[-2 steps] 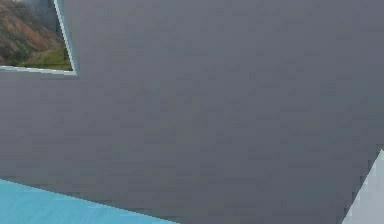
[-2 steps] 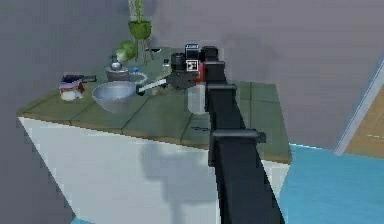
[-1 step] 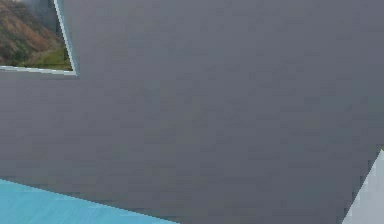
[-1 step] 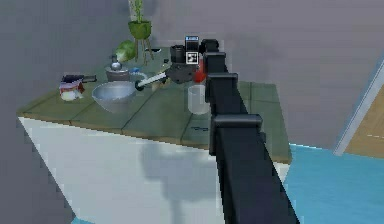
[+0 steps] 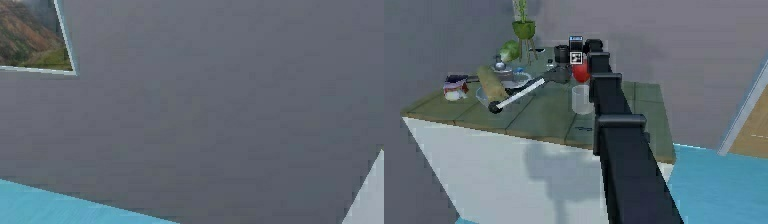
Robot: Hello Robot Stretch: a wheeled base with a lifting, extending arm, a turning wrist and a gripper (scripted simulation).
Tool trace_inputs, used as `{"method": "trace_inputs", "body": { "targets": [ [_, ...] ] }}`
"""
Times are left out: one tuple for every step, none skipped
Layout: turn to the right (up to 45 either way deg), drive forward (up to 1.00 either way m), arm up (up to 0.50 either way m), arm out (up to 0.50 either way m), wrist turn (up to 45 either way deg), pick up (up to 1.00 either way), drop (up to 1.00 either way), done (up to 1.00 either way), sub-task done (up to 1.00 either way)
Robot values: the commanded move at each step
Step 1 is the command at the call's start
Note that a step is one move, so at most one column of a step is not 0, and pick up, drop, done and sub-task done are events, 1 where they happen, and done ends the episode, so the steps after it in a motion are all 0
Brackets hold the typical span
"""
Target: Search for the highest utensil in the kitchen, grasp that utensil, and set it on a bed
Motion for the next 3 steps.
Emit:
{"method": "trace_inputs", "body": {
  "targets": [
    [0.0,0.00,0.00,0.00,-45.0,0.00,0.00,0.00,0.00],
    [0.0,0.00,0.00,0.00,-3.0,0.00,0.00,0.00,0.00],
    [0.0,0.00,0.00,-0.42,0.0,0.00,0.00,0.00,0.00]
  ]
}}
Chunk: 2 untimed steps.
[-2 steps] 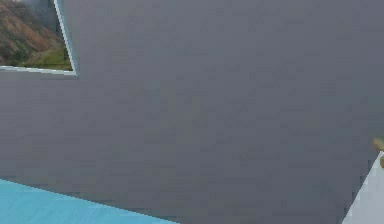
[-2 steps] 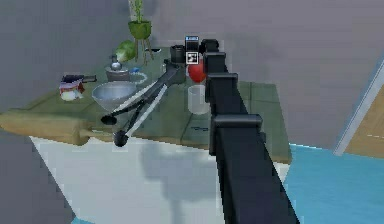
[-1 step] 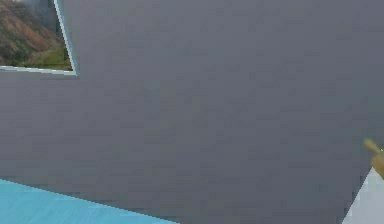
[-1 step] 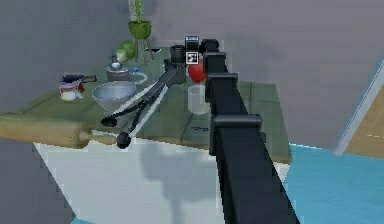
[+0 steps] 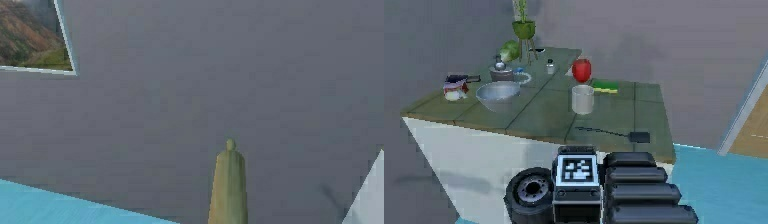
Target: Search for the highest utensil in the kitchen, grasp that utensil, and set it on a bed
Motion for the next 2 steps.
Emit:
{"method": "trace_inputs", "body": {
  "targets": [
    [-45.0,0.00,0.00,0.00,0.0,0.00,0.00,0.00,0.00],
    [-45.0,0.00,0.00,0.00,0.0,0.00,0.00,0.00,0.00]
  ]
}}
